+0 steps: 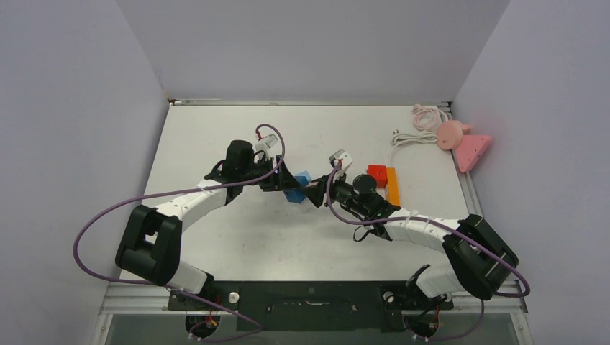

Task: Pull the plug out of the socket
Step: Remove the plug from the socket.

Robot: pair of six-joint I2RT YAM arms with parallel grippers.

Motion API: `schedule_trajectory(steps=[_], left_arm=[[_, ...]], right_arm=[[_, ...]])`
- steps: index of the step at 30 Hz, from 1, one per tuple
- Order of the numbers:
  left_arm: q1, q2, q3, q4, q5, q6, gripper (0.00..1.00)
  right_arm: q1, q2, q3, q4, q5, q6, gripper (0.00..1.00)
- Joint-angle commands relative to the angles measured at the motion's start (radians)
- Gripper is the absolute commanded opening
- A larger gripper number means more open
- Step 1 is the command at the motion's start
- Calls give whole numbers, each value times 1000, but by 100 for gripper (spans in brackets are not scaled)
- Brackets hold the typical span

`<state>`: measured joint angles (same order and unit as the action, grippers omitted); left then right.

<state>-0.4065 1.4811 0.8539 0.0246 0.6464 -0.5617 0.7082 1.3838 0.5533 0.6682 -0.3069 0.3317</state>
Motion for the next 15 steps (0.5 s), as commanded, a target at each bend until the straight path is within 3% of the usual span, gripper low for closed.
schedule_trajectory(steps=[1, 10, 15], left_arm=[[-3, -45, 48, 13, 45, 42, 0], [22, -18, 59, -23, 4, 33, 0], [26, -17, 58, -23, 7, 30, 0]], right_arm=[[0, -8, 24, 25, 68, -9, 5], [185, -18, 82, -99, 332, -185, 5], [213, -2, 101, -119, 368, -205, 5]])
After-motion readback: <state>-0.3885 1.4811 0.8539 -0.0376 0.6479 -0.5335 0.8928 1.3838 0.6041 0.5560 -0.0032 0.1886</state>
